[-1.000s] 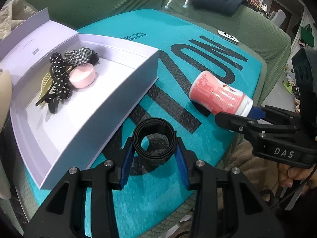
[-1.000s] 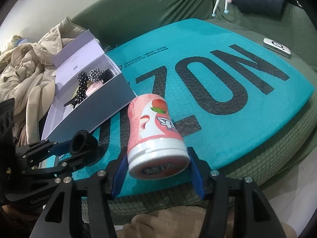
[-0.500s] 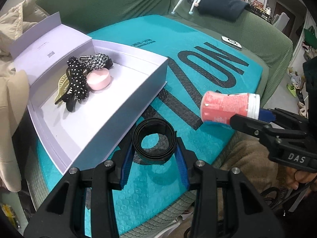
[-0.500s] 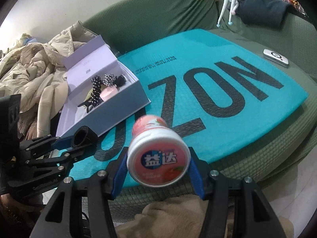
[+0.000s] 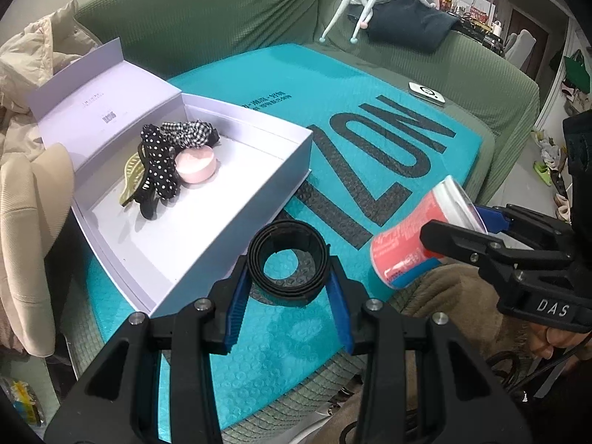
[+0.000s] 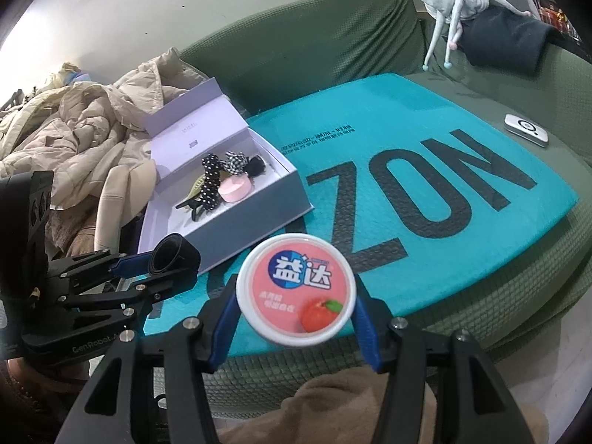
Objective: Organize objects
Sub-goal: 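Lift the hair tie and candy jar and carry both toward the lavender box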
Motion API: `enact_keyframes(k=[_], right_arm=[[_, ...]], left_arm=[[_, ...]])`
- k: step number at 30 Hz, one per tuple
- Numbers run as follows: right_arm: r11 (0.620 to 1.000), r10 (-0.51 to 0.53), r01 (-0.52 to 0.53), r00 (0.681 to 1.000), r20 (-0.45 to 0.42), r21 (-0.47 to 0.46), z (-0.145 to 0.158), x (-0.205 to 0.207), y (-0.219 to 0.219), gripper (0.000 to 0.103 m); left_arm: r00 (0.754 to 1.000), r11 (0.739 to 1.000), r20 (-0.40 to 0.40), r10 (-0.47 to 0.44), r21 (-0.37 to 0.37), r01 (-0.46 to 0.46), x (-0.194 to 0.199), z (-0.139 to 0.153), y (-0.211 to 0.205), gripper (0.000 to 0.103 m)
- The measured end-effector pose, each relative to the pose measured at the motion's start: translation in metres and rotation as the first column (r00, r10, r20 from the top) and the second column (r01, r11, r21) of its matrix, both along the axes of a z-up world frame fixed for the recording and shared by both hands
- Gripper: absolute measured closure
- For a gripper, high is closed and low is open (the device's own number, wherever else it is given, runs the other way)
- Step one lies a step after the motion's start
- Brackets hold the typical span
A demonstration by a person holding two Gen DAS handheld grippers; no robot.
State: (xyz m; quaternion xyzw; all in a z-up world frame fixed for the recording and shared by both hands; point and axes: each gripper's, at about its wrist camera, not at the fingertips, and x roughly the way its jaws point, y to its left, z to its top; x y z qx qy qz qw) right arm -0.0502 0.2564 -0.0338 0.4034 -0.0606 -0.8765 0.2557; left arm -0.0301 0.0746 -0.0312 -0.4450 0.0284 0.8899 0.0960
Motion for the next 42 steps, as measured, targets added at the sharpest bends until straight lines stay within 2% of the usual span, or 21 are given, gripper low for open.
enact_keyframes(k=[18, 31, 42], right_arm=[[0.996, 0.081, -0.079, 0.995, -0.052, 0.041, 0.033, 0.009, -0.026, 0.047], [0.986, 0.149, -0.140, 0.983, -0.105, 0.088, 0.064, 0.016, -0.053, 0.047], [0.968, 0.240, -0.230, 0.963, -0.119, 0.096, 0.075, 0.018, -0.088, 0.047]], left_arm=[[0.996, 0.996, -0.026, 0.091, 0.002, -0.091, 0.010, 0.037, -0.033, 0.065], [0.990, 0.991, -0.031, 0.137, 0.012, -0.137, 0.023, 0.047, -0.055, 0.065], [0.982, 0.982, -0.032, 0.188, 0.017, -0.188, 0.035, 0.051, -0.082, 0.065]])
